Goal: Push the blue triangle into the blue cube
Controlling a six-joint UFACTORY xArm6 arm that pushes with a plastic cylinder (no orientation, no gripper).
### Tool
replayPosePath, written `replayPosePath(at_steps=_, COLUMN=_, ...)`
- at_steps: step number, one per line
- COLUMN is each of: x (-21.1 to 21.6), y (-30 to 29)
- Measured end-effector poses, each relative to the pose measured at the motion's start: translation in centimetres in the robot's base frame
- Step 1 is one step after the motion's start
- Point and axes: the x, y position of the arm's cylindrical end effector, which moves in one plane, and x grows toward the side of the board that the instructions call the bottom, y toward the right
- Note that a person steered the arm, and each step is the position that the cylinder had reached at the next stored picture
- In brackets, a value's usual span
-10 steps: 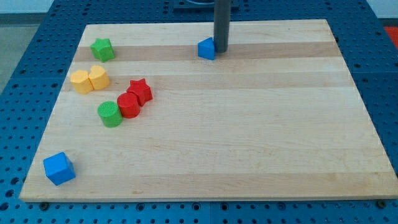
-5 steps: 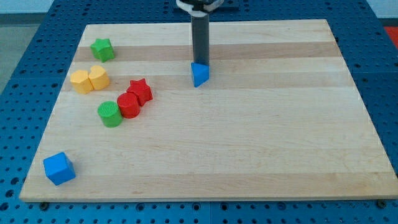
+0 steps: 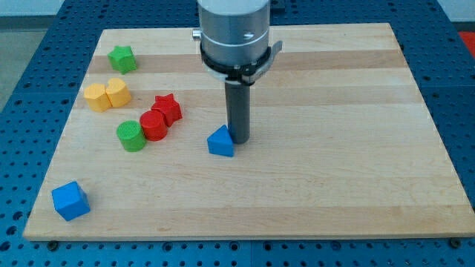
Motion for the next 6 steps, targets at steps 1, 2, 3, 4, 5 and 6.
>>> replayPosePath(at_steps=1, x=2.2, y=-2.5)
replayPosePath(at_steps=2, x=3.6, y=-6.7)
replayPosePath(at_steps=3, x=5.0, y=-10.7)
replayPosePath(at_steps=4, x=6.5, y=-14.4)
replayPosePath(at_steps=5, x=7.7, y=-16.3)
replayPosePath(at_steps=6, x=8.0, y=-16.4)
